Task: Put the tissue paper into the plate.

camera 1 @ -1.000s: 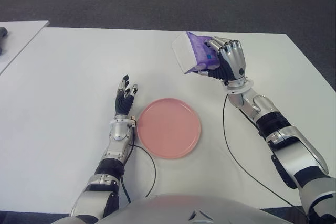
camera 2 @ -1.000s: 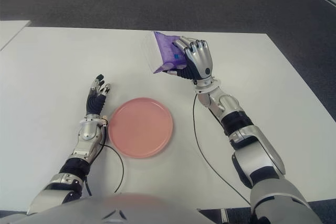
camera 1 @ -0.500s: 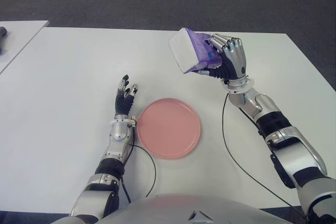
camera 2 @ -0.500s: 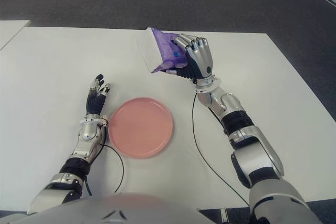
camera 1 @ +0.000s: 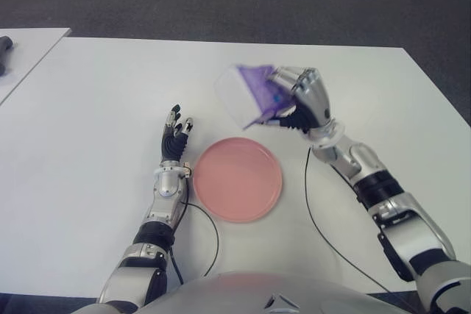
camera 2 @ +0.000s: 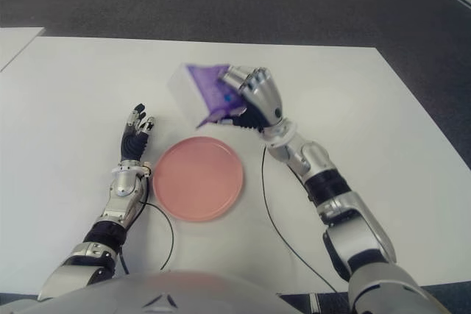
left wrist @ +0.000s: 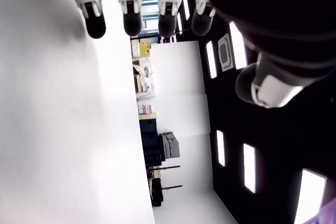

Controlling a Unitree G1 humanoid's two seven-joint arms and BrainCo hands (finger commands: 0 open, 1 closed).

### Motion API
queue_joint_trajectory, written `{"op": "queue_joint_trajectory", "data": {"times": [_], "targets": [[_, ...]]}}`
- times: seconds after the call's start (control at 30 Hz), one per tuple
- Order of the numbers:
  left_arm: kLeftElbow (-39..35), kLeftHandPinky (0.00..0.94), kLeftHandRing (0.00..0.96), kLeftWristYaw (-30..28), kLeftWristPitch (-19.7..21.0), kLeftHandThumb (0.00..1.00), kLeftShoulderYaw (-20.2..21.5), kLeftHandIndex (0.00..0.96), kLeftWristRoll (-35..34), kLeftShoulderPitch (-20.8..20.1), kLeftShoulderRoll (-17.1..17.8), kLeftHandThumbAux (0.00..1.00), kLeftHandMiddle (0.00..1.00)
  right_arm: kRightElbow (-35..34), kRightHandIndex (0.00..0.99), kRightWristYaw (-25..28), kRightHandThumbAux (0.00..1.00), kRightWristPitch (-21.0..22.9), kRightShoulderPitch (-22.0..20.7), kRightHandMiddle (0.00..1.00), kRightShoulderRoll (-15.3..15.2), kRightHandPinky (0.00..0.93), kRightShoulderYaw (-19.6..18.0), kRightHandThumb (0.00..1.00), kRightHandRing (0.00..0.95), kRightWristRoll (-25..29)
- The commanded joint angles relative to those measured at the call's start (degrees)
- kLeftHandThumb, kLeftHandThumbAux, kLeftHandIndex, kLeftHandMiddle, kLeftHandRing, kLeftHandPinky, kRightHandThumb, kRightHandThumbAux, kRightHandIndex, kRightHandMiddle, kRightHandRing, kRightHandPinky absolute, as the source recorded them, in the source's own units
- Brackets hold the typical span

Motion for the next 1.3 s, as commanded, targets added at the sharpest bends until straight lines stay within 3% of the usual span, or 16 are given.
{"op": "queue_joint_trajectory", "data": {"times": [0.03,0.23,0.57,0.67,0.93,1.3], "targets": [[0.60,0.000,0.000,-0.11,0.94,0.000,-0.03,0.000,0.05,-0.07,-0.15,0.449,0.000,-2.21,0.398,5.05,0.679,-3.70,1.96,0.531,-2.16,0.817,0.98,0.854,0.845,0.34],[0.75,0.000,0.000,-0.16,0.99,0.000,-0.17,0.000,0.14,-0.31,-0.22,0.452,0.000,4.15,0.397,7.99,0.680,-8.66,0.08,0.533,0.14,0.814,4.36,0.853,0.845,-0.06],[1.15,0.000,0.000,-0.04,0.57,0.000,-0.17,0.000,0.15,-0.59,-0.37,0.453,0.000,5.80,0.395,10.15,0.681,-12.20,0.30,0.534,0.36,0.819,5.82,0.852,0.845,-1.28],[1.03,0.000,0.000,0.02,0.59,0.000,-0.28,0.000,0.28,-0.54,-0.44,0.451,0.000,6.02,0.395,10.79,0.681,-12.50,0.40,0.534,0.50,0.819,5.81,0.852,0.845,-1.33],[0.63,0.000,0.000,0.59,0.98,0.000,-0.36,0.000,0.69,-0.53,-0.63,0.454,0.000,4.33,0.395,19.18,0.680,-11.24,1.81,0.535,0.98,0.818,5.53,0.852,0.835,1.22],[0.61,0.000,0.000,-0.04,0.66,0.000,-0.33,0.000,0.33,-0.62,-0.62,0.456,0.000,5.06,0.396,16.47,0.680,-8.11,1.59,0.535,2.03,0.822,5.58,0.852,0.834,-2.98]]}}
